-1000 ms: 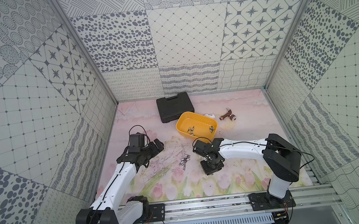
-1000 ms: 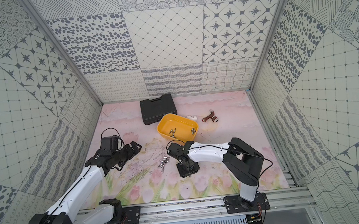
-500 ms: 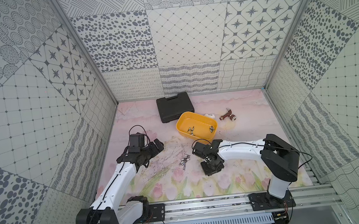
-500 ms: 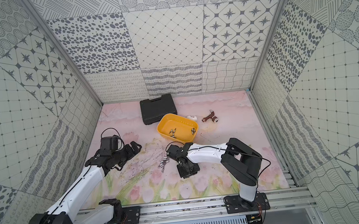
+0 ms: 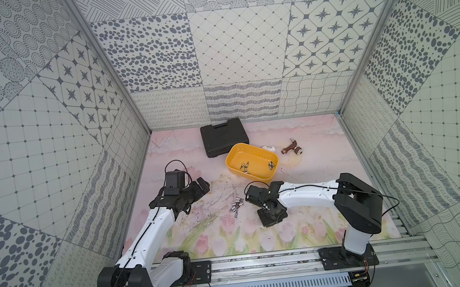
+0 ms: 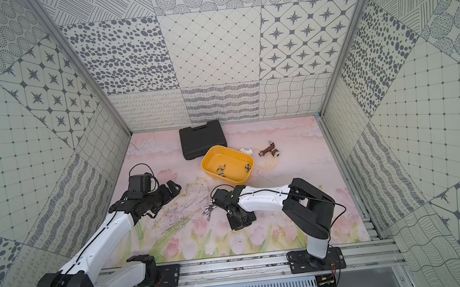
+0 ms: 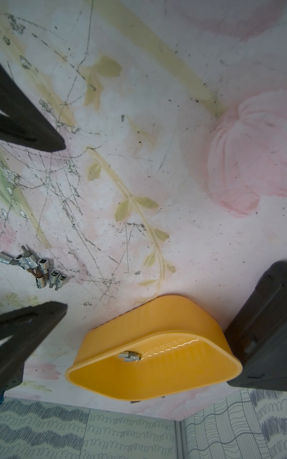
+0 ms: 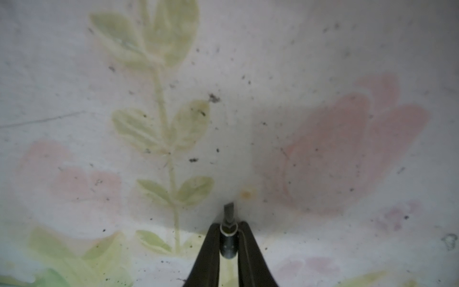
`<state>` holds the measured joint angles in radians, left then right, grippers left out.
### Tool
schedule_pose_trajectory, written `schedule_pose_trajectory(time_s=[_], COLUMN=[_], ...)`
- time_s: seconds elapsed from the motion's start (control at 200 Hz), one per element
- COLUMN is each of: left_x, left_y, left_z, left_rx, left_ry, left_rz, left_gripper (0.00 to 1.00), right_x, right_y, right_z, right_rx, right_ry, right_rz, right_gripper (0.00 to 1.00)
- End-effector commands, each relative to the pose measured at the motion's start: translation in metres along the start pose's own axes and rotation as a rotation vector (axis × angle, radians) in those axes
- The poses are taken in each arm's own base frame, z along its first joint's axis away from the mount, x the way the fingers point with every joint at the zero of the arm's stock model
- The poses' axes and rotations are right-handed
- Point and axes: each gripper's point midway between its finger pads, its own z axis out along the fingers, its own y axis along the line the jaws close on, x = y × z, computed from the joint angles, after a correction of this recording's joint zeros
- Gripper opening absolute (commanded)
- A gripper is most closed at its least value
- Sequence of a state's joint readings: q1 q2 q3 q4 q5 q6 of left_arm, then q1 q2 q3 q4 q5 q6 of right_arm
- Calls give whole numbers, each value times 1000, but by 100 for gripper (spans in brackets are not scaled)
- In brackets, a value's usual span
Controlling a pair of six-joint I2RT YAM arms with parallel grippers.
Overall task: Put the bit on the desktop into the storage box
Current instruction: Pick up the screwdriver bit from the center of the board.
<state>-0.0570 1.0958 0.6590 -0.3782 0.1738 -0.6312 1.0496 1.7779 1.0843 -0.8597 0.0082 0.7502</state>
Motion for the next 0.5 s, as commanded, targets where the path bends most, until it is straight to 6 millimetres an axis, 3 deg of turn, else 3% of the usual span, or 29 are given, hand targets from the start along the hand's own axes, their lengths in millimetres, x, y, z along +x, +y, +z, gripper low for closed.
schedule_pose_trajectory(time_s=[0.0,0.3,0.495], left_x=[-6,-6,-4], left_y=[-3,-4,-4], left_z=[-2,-5,-5], left_rx=[11,14,15], left_ry=[-12,-8,0], left_rz=[13,21,27], left_gripper=[99,99,99], right_x=[7,-9,-35], right_y=[-8,-4,-7], right_z=[7,-13,-44], right_rx=[42,-18,-84], right_ry=[21,-27,-106], right_rz=[-1,-1,15], right_gripper=[15,14,13])
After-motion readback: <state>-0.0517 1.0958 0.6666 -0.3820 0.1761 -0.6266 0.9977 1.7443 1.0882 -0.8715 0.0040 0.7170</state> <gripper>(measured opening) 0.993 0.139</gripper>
